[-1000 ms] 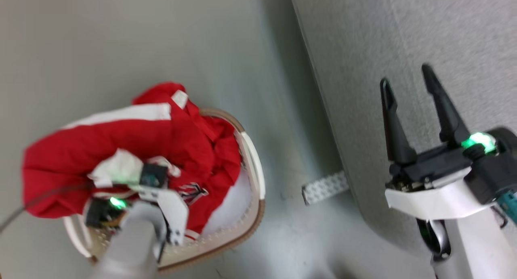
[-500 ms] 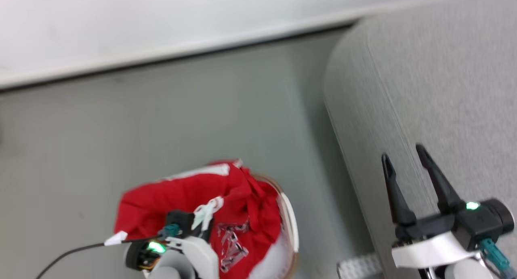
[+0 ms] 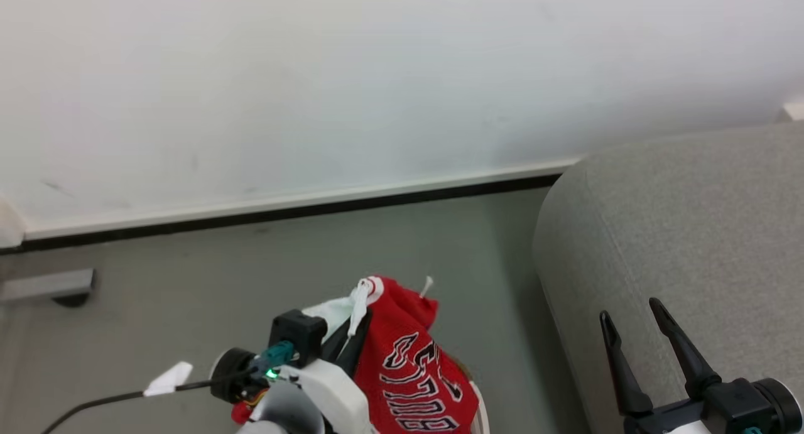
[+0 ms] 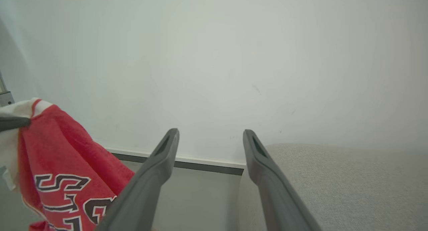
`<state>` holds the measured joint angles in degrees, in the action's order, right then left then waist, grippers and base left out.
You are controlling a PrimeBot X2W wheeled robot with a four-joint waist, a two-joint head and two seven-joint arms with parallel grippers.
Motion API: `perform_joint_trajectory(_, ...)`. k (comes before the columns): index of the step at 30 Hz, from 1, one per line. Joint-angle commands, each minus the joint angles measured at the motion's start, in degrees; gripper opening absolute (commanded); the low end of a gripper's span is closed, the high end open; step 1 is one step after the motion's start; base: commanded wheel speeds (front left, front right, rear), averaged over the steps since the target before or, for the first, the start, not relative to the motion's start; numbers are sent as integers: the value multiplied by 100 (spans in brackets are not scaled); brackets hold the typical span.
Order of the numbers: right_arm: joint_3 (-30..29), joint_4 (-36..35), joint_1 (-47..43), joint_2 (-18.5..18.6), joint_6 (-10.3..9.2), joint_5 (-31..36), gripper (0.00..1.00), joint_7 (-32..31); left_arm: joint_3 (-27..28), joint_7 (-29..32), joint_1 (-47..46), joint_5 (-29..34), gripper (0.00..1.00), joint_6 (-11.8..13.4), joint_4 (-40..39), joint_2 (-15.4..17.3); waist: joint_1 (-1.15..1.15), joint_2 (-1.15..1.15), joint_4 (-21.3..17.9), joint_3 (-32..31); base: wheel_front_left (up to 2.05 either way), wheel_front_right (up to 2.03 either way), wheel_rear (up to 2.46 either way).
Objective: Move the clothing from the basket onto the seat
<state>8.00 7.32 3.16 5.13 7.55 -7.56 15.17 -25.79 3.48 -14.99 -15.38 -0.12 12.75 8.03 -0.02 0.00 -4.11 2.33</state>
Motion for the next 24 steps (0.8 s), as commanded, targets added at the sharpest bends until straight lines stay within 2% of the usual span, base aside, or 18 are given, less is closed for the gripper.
perform_joint_trajectory(1,-3,7,-88,25,-12,-15,100,-2,17,148,136,-40,0,22,-359,85,2,0,-29,-141,0,0,0)
perform_joint_trajectory(8,59,0,-84,113,-12,-49,100,-2,38,922,439,-131,0,160,-2201,365,2,0,-111,-235,0,0,0)
perform_joint_trajectory(15,708,-45,12,369,-12,-342,100,-2,67,1244,194,-101,0,221,-2837,426,2,0,-152,-279,0,0,0)
perform_joint_trajectory(24,2796,-231,689,1508,-13,-1253,100,-44,-2,1416,-20,-115,0,215,-3065,383,2,0,-238,-341,0,0,0)
